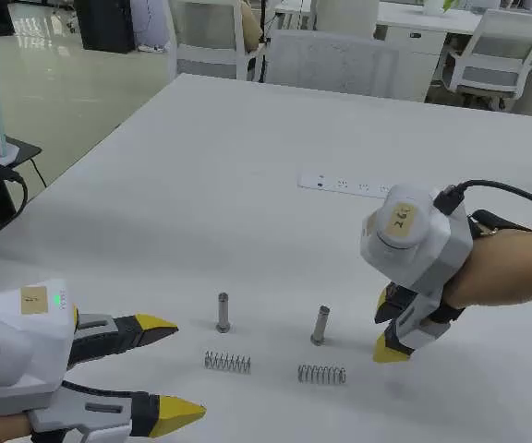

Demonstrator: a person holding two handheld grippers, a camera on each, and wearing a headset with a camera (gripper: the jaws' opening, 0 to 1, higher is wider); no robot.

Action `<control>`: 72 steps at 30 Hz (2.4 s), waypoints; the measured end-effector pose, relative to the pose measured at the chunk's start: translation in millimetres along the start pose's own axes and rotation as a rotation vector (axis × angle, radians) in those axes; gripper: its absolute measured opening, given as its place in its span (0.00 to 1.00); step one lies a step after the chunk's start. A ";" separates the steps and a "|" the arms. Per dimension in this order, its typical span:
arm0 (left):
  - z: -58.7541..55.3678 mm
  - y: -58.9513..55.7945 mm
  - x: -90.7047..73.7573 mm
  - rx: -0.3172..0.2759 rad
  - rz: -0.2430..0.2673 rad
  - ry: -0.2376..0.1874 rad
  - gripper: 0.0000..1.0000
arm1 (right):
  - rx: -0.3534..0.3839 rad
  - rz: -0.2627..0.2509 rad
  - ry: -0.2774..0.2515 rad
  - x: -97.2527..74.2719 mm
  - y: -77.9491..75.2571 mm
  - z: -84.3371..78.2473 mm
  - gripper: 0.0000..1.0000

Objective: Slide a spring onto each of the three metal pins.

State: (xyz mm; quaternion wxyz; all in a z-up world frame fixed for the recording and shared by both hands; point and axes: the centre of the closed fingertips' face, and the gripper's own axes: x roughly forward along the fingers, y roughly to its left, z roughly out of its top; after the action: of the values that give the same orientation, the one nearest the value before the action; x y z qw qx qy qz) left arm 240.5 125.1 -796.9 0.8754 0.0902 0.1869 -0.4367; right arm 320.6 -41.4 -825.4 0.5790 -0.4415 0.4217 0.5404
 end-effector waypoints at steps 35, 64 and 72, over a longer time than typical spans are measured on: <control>0.4 -1.5 -1.7 0.001 0.006 -0.001 0.49 | -0.086 0.094 0.011 36.6 36.9 25.9 0.14; 7.8 -11.1 6.0 0.016 -0.038 -0.005 0.43 | -0.098 0.065 0.021 38.2 36.0 22.0 0.08; 14.2 -19.8 15.1 0.038 -0.075 -0.003 0.42 | -0.078 0.068 -0.008 26.5 41.7 29.1 0.08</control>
State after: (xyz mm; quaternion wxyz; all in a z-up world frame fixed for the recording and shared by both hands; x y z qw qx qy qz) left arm 236.6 97.6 -790.0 0.8569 0.0991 0.1804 -0.4727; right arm 280.9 -5.5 -845.9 0.5443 -0.4470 0.4128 0.5775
